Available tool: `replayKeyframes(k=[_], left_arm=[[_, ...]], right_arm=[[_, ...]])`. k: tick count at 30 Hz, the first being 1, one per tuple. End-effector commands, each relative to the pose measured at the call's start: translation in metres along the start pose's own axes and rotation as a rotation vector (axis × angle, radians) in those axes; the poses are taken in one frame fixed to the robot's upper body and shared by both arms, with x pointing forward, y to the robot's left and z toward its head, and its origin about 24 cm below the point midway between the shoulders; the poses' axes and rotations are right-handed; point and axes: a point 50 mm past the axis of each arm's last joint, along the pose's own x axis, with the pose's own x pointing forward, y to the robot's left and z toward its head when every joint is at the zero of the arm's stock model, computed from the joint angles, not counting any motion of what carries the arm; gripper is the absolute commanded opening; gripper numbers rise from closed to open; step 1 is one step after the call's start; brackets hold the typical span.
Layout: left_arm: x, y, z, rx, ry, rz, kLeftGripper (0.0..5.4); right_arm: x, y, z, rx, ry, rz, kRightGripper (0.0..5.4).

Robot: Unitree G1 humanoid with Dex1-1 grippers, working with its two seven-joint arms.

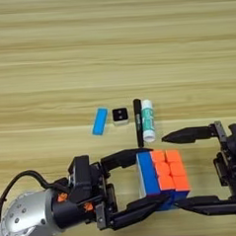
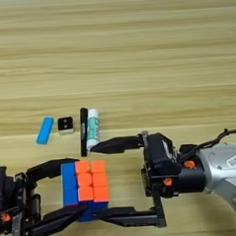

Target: Move the objects on the table

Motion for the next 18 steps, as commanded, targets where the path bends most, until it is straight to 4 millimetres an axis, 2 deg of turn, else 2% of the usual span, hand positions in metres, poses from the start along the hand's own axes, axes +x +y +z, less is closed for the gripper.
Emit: replayKeyframes(k=[1,11,18], left_arm=[[-0.01,0.009,-0.004,0.005,0.0,0.085,3.29],[-0.035,0.017,-0.016,0.064,0.05,0.257,3.29],[-0.061,0.027,-0.024,0.167,0.065,0.505,3.29]], right_arm=[[-0.004,-0.004,0.009,-0.001,-0.046,-0.029,5.4],[-0.012,-0.009,0.022,0.024,-0.159,-0.085,5.4],[-0.019,-0.013,0.02,0.028,-0.19,-0.158,5.4]])
